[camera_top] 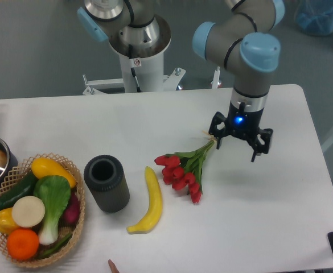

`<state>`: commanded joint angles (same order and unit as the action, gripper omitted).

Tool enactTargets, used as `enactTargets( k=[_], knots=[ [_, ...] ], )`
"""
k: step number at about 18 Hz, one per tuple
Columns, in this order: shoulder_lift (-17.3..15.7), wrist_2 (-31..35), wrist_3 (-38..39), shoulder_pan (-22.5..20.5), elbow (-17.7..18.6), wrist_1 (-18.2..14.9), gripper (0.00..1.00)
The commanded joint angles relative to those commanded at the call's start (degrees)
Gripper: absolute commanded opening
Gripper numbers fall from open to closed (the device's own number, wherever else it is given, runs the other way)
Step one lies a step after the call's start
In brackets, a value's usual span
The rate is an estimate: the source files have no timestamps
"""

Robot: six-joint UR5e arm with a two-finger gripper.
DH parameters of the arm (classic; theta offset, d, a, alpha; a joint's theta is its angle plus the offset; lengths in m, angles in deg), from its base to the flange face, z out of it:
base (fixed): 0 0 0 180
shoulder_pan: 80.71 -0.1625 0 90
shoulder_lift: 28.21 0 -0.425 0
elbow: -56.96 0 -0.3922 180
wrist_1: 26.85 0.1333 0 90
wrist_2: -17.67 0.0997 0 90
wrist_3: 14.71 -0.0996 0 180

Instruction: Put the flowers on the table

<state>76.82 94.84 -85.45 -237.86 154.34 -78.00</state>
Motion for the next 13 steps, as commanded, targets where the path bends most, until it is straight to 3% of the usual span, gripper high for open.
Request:
enactTargets(
  k=[4,8,13],
  knots=[
    [0.0,0.0,-9.03,-2.02,0.43,-0.35,1.0],
    [-0.09,0.17,-21.52,-4.74,0.44,-4.48,1.0],
    [-0.17,0.44,-30.32,-7.3,0.43,-7.73,1.0]
  ],
)
